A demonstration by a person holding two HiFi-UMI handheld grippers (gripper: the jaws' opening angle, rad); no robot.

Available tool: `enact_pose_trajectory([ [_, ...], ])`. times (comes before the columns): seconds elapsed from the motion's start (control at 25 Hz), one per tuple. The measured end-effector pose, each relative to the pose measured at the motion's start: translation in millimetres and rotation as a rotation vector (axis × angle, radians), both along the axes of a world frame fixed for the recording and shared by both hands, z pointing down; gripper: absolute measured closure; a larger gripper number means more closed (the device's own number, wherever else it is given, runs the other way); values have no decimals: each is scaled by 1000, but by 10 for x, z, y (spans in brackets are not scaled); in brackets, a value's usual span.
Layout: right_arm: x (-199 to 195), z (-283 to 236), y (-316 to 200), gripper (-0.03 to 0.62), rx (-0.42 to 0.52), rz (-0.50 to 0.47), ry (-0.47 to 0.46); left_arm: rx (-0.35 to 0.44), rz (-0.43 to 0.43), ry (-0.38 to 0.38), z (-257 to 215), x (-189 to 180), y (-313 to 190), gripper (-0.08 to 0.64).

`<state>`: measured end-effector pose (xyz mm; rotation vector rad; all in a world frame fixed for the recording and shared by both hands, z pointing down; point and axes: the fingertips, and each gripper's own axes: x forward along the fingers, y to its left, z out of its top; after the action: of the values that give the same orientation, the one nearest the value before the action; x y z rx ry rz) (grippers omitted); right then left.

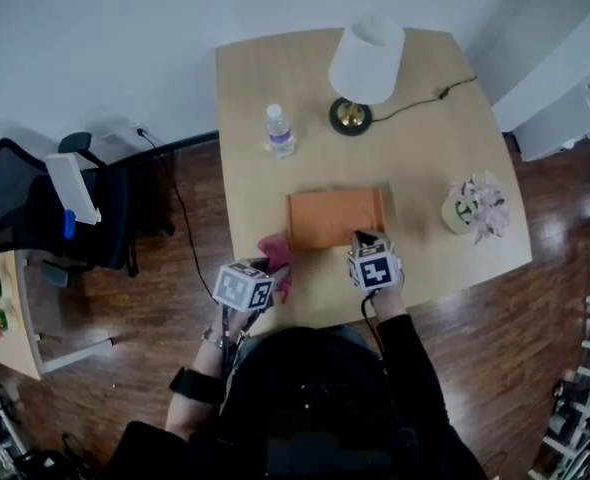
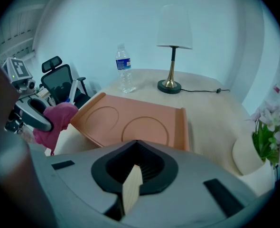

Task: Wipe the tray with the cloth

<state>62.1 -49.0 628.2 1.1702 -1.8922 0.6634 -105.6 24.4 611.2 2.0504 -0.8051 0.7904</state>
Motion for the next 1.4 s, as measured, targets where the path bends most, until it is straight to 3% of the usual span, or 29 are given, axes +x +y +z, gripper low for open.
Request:
enact_pose_trajectory([
  [0.2,118,-263,-138,584,22,49,-11,55,-34,-63,-104,-123,-448,465],
  [0.4,554,-420,-393,584,52,122,8,65,-51,-138,-29,-285,-932,465],
  [0.68,995,-120,-535,584,-43,178,-2,49,-38,-182,97,-322,-1545,465],
  [0.96,1056,105,-382,584,-122,197,7,63,32,-258,240,-211,-1802,464],
  [1.2,1113,193,45,584,-192,195,56,75,180,-340,360,-166,-2001,463],
  [1.4,848,272,319,584,-254,160,1,81,291,-356,455,-53,-2051,463],
])
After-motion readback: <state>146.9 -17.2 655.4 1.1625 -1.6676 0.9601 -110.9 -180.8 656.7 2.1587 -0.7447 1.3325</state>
